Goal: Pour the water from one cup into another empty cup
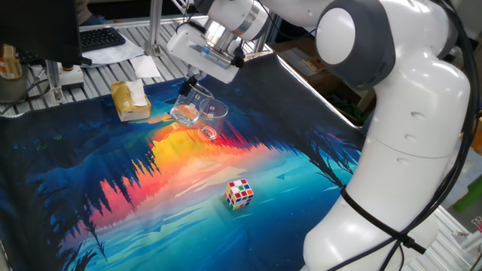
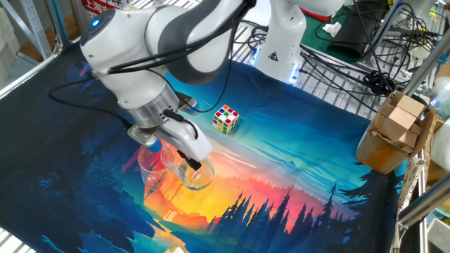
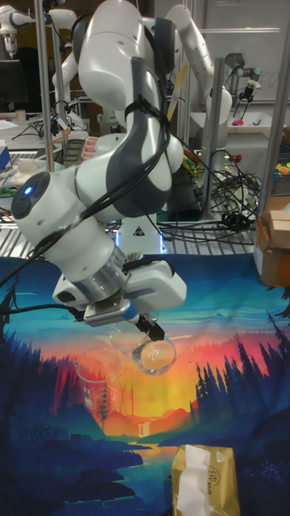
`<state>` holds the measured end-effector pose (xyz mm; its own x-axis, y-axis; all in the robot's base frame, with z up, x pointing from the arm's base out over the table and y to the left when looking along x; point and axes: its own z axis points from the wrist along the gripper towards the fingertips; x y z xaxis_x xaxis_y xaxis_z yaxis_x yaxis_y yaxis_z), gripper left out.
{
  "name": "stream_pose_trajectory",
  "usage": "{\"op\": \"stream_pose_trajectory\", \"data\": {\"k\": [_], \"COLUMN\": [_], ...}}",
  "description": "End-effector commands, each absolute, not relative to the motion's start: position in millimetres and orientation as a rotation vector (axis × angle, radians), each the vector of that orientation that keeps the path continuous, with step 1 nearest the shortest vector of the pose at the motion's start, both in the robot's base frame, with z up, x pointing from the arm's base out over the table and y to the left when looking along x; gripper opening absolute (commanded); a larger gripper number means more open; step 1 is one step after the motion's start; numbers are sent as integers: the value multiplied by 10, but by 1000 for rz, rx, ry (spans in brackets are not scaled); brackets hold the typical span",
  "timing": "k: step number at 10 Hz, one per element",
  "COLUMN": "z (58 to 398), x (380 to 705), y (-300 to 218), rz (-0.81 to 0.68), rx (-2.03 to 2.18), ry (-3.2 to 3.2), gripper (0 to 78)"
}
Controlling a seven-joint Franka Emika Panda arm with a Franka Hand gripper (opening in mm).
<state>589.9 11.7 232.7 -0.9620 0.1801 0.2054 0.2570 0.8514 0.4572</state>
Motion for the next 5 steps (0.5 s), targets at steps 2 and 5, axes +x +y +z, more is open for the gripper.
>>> {"op": "stream_pose_trajectory", "data": {"k": [2, 5], "z": [2292, 2248], "x": [5931, 5971], "y": [54, -1], "rz": [-791, -833], "rx": [-322, -297], "ry": [-2864, -2847], "gripper": [12, 12]}}
